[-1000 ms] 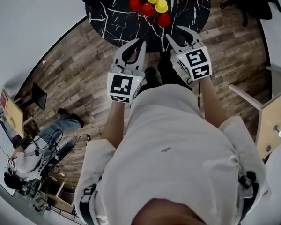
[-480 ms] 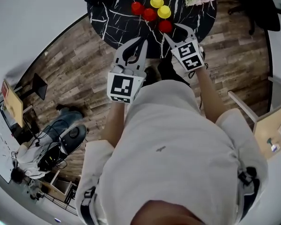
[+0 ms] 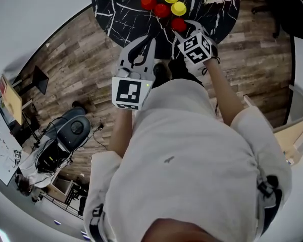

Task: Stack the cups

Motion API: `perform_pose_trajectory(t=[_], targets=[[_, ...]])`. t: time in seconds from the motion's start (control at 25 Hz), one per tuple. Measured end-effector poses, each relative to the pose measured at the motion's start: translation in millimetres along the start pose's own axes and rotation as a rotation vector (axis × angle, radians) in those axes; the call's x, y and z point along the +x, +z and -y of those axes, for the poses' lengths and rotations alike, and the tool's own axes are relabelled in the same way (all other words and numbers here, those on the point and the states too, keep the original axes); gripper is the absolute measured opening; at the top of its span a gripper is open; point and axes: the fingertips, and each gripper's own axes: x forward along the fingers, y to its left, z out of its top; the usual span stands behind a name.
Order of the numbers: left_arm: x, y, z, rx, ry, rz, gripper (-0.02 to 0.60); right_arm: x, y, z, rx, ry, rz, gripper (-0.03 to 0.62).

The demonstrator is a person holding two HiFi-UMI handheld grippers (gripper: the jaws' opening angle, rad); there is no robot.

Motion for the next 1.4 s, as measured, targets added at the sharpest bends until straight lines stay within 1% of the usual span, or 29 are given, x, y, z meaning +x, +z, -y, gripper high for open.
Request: perform_pose_trajectory(t=[0.2, 0.52, 0.76, 0.88, 1.08, 1.2, 1.4], targets=[[5, -11, -4, -0.022, 0.037, -0.044, 0.006, 24, -15, 4, -0.021, 0.015, -0.054, 0.212], [5, -26, -4, -0.058, 0.085, -0.089, 0.006, 48, -28, 4, -0.059, 0.037, -0.096, 0.227], [1, -32, -3, -0.064, 0.111, -0.107, 0.006, 58, -34, 7, -0.070, 0.039, -0.111, 0.229], [-2, -33, -3, -0.067, 0.121, -0.109, 0.006, 59, -34, 7, -0.077, 0.048, -0.116, 0.219], [-1, -37, -2, -0.092, 0.121, -0.105, 0.006, 59, -35, 7, -0.087, 0.061, -0.113, 0.218], [1, -35, 1, -0.092, 0.119, -0.099, 0.006, 53, -36, 8, -0.091, 0.063, -0.105, 0.218], [12, -39, 14, -0.101, 0.079, -0.098, 0.006, 47, -45, 20, -0.075, 0.033, -0.111, 0.218]])
